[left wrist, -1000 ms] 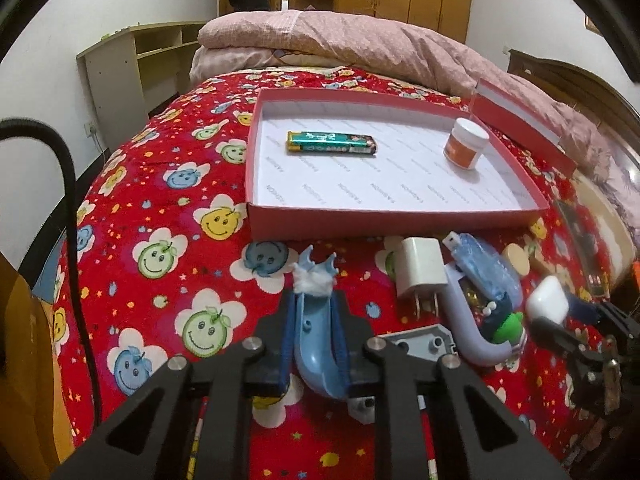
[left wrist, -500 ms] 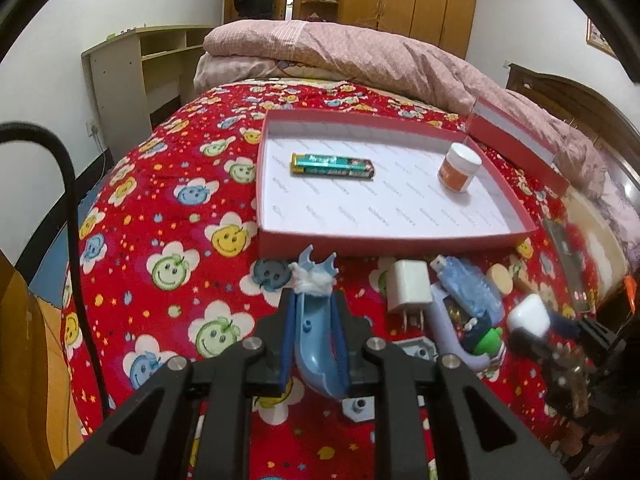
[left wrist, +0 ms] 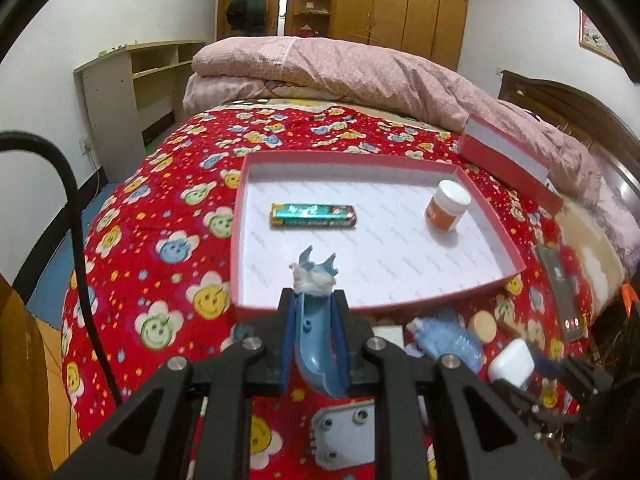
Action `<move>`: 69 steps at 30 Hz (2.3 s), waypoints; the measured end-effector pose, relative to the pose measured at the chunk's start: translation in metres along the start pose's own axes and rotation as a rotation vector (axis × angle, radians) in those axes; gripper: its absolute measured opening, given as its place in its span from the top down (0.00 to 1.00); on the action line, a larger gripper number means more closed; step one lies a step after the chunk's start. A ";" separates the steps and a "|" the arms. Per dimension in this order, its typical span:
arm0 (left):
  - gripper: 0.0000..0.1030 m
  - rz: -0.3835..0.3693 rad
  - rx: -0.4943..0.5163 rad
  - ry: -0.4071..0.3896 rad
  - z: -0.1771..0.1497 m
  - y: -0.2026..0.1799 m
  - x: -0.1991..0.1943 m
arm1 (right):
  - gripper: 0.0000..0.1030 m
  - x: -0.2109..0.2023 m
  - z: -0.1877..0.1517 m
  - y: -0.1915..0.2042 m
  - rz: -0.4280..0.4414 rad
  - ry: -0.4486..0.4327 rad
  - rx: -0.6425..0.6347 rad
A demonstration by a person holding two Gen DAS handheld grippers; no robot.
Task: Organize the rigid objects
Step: 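Carry the earbud case with right gripper while left carries the blue hook over the tray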
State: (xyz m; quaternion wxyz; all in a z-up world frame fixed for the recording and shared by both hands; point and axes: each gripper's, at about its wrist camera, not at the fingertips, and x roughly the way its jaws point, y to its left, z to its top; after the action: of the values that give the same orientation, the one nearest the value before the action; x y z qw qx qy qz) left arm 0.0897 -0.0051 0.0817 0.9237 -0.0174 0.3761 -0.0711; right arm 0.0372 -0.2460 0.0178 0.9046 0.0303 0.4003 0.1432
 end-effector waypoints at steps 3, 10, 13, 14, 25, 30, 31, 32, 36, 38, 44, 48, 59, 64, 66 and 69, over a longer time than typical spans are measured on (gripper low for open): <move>0.82 -0.045 -0.017 0.010 0.009 -0.003 0.002 | 0.45 -0.002 0.000 -0.002 0.005 -0.002 0.010; 0.82 -0.043 0.008 0.011 0.024 -0.014 0.016 | 0.45 -0.004 0.001 -0.004 0.023 -0.004 0.022; 0.82 -0.028 0.005 0.019 0.028 -0.011 0.027 | 0.45 -0.007 0.003 -0.005 0.030 -0.008 0.025; 0.82 -0.026 0.001 0.025 0.028 -0.010 0.031 | 0.45 -0.008 0.004 -0.006 0.030 -0.012 0.026; 0.82 0.002 -0.002 0.064 0.031 -0.004 0.065 | 0.45 -0.016 0.025 -0.008 0.044 -0.046 0.022; 0.82 0.017 0.014 0.068 0.032 -0.005 0.072 | 0.45 -0.015 0.049 -0.009 0.038 -0.080 -0.003; 0.82 0.019 0.015 0.070 0.033 -0.005 0.073 | 0.45 -0.014 0.055 -0.008 0.035 -0.086 -0.009; 0.82 0.021 0.016 0.074 0.033 -0.005 0.075 | 0.45 -0.012 0.060 -0.008 0.033 -0.092 -0.014; 0.82 0.031 0.019 0.087 0.032 -0.005 0.081 | 0.45 0.001 0.079 -0.007 0.040 -0.105 -0.008; 0.82 0.036 0.022 0.082 0.033 -0.005 0.083 | 0.45 0.009 0.086 -0.007 0.047 -0.102 0.002; 0.82 0.052 0.036 0.074 0.036 -0.005 0.088 | 0.45 0.033 0.101 -0.007 0.045 -0.083 0.006; 0.82 0.060 0.046 0.068 0.040 -0.005 0.093 | 0.45 0.049 0.106 -0.009 0.030 -0.062 0.015; 0.82 0.079 0.046 0.060 0.053 -0.002 0.104 | 0.45 0.071 0.107 -0.011 -0.018 -0.034 0.031; 0.82 0.085 0.050 0.057 0.056 -0.002 0.106 | 0.45 0.076 0.110 -0.008 -0.052 -0.035 0.016; 0.82 0.092 0.055 0.054 0.056 -0.003 0.107 | 0.45 0.078 0.111 -0.007 -0.062 -0.035 0.007; 0.82 0.104 0.064 0.048 0.056 -0.006 0.107 | 0.45 0.079 0.111 -0.007 -0.073 -0.034 0.007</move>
State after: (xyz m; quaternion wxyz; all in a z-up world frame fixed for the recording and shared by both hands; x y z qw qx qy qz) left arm 0.2038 -0.0275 0.0479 0.9169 0.0331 0.3961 -0.0353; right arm 0.1705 -0.2234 0.0351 0.9158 0.0211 0.3861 0.1084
